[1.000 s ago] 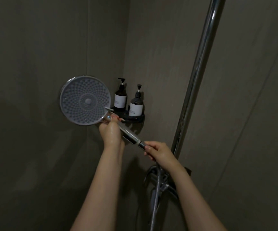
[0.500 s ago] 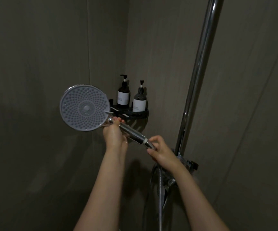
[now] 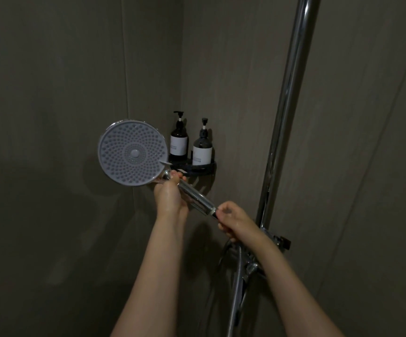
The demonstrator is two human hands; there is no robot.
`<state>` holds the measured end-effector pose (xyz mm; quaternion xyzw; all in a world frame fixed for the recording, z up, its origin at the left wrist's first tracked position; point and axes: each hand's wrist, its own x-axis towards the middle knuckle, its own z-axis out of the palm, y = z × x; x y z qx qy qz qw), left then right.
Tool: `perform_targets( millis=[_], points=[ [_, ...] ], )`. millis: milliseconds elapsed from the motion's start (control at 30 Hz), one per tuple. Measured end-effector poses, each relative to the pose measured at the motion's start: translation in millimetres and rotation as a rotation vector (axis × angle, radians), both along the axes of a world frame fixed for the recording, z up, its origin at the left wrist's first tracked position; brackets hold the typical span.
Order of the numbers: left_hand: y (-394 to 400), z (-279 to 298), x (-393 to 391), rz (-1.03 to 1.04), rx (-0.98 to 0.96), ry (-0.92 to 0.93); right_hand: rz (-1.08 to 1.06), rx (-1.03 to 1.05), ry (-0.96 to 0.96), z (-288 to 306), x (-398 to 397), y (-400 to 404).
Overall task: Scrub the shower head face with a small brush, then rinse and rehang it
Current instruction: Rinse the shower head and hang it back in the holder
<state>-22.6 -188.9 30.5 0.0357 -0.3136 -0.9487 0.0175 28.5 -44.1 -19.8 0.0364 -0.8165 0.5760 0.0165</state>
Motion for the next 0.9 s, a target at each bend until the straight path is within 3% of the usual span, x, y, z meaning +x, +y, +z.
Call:
perform_targets(
  millis=[200,267,467,533,700,800,900],
  points=[
    [6.5,0.5,-1.1,-0.003,-0.027,0.031,-0.092,0.096,0.167,2.6,3.2,0.6],
    [7.0,-0.1,-2.8,-0.005,-0.031,0.037,-0.071,0.146,0.127,3.5,7.2,-2.4],
    [-2.7,-9.8,-8.7,-0.095,0.072,0.047,0.036,-0.112,-0.094,2.1,5.9,-3.4],
    [-3.2,-9.7,-7.8,-0.07,0.072,0.037,0.005,-0.082,-0.076,2.4,6.7,-8.3],
    [-1.1,-8.8,-3.4,0.033,0.043,-0.027,-0.253,0.459,0.276,-6.2,8.0,-21.3],
    [-2.4,-9.5,-4.1,0.07,0.057,-0.055,-0.328,0.533,0.498,-13.5,8.1,-23.6],
    [-5.1,-10.8,-3.6,0.053,0.085,-0.051,-0.328,0.516,0.576,-18.7,4.4,-21.6]
  ],
)
